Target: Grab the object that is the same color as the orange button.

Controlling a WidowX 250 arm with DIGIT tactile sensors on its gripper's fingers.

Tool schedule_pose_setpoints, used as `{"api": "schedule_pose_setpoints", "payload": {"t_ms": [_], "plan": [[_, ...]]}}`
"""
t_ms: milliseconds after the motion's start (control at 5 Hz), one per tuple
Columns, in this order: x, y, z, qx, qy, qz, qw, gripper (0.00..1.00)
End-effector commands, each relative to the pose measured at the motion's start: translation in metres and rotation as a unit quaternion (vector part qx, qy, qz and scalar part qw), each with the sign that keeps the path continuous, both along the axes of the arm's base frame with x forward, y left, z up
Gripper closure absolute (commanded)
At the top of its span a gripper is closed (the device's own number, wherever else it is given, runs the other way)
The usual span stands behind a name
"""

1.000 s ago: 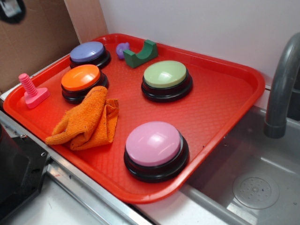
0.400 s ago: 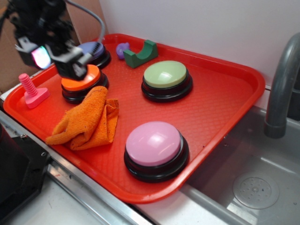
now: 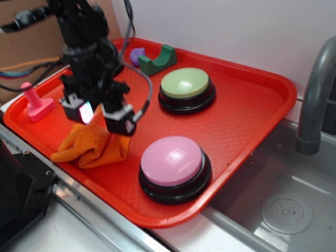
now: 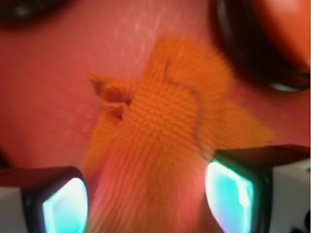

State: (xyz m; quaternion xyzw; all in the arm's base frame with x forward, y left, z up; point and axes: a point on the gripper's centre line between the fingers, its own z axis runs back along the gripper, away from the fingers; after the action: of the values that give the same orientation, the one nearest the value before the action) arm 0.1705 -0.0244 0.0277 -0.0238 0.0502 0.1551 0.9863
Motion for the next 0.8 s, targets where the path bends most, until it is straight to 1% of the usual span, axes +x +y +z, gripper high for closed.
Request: {"api": "schedule_pose_setpoints", "payload": {"t_ms": [0, 200, 600], "plan": [[0.0, 0.004, -0.024, 0.031, 0.005, 0.028, 0.999, 1.0], [0.002, 0.002, -0.018, 0.037, -0.006, 0.021, 0.999, 1.0], [0.006, 0.006, -0.007, 0.049, -0.008, 0.014, 0.999, 1.0]]}}
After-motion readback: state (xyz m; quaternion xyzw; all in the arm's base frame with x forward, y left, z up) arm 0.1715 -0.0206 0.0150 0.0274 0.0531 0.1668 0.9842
